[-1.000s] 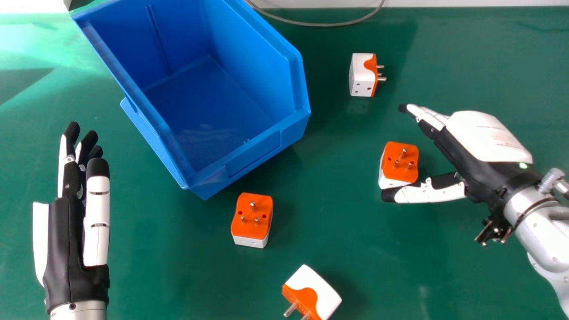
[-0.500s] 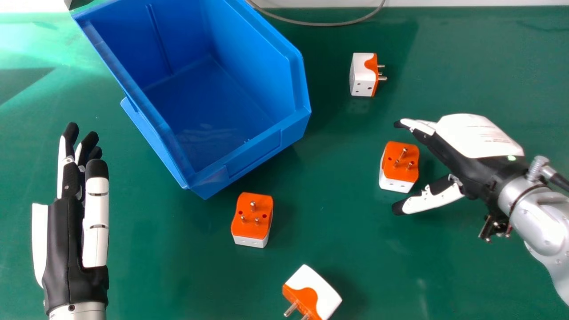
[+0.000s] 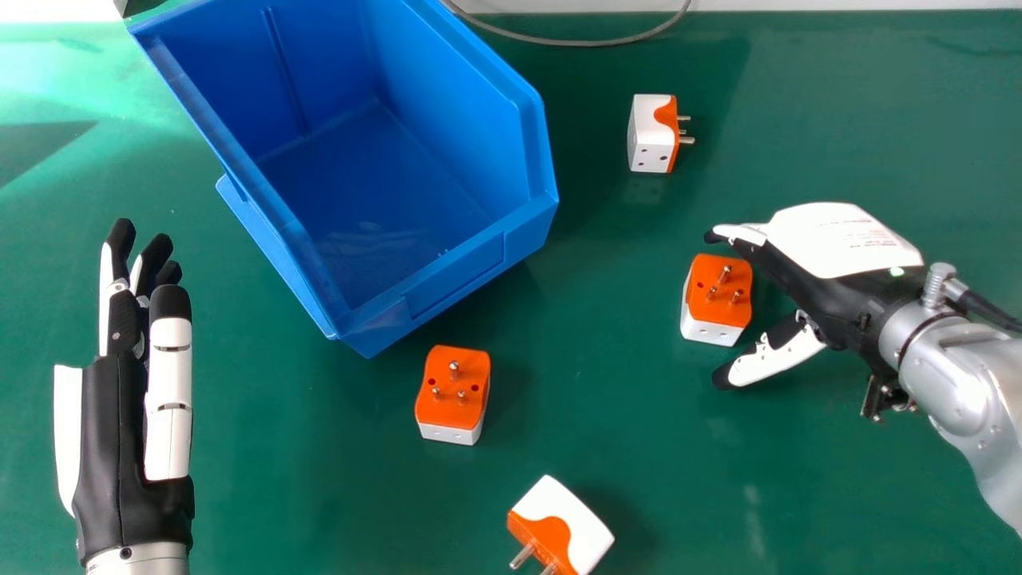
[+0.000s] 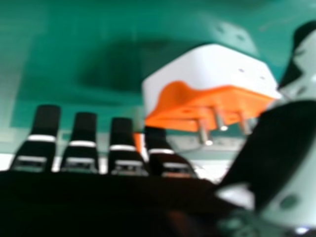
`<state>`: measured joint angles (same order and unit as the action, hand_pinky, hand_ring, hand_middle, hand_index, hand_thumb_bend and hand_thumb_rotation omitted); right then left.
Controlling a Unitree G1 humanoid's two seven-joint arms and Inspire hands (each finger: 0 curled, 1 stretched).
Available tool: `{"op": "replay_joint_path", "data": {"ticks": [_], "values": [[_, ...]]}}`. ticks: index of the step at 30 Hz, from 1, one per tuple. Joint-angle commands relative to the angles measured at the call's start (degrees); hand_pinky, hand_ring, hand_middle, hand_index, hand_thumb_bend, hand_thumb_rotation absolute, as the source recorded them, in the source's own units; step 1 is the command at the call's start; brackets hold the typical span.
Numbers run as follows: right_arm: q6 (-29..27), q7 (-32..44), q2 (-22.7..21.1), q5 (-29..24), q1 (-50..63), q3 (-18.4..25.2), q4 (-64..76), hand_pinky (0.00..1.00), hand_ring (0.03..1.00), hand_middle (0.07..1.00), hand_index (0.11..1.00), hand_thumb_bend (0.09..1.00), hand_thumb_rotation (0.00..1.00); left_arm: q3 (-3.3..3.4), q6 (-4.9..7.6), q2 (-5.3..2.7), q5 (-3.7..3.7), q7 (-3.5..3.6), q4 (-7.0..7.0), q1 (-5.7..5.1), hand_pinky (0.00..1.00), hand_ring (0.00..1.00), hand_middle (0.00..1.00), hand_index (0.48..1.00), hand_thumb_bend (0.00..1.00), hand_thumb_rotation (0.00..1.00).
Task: Pick all objects and put in blue box
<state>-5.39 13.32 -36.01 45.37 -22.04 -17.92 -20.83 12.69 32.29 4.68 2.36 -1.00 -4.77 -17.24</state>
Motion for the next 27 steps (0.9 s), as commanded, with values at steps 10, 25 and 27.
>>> {"op": "replay_joint_path", "data": {"ticks": [10, 25, 27], "values": [[0.3, 1.1, -1.4, 0.0, -3.8, 0.0, -1.3, 0.79, 0.870, 0.890, 0.883, 0.647, 0.37, 0.32, 1.64, 0.00, -0.11, 0.08, 0.64, -0.61, 0.96, 0.94, 0.95, 0.985, 0.50, 0.96], [1.7, 3.2, -1.7, 0.7, -6.0, -1.6, -2.1, 0.79, 0.870, 0.889, 0.881, 0.622, 0.39, -0.18, 1.17, -0.56, -1.12, -0.55, 1.74, -1.76, 0.94, 0.93, 0.95, 0.981, 0.48, 0.96], [2.5, 3.9, -1.5, 0.8, -6.2, -1.8, -1.8, 0.79, 0.869, 0.888, 0.881, 0.620, 0.39, -0.19, 0.94, -0.74, -1.45, -0.83, 2.06, -1.93, 0.94, 0.93, 0.95, 0.983, 0.48, 0.96]]}}
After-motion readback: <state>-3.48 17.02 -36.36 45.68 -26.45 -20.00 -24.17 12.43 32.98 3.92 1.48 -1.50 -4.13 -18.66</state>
